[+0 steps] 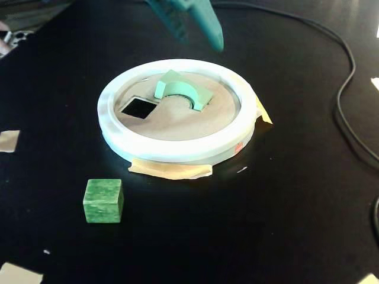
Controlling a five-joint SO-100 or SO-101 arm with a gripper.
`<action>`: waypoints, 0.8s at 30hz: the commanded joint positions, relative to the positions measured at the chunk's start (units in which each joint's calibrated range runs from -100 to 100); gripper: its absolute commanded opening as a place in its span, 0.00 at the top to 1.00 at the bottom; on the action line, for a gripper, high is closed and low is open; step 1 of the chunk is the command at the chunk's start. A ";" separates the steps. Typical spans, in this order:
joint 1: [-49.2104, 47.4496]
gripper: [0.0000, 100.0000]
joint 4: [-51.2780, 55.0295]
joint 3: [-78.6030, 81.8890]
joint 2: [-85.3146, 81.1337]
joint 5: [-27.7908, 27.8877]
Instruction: Pick up the U shape block and drop it in corresponding U shaped hole
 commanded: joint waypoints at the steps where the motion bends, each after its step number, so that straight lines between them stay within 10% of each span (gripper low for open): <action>1: -7.75 0.16 1.16 -4.63 -7.99 1.95; 4: -12.50 0.00 1.16 -4.54 -7.63 2.10; 24: -0.89 0.00 1.16 5.48 -9.96 11.58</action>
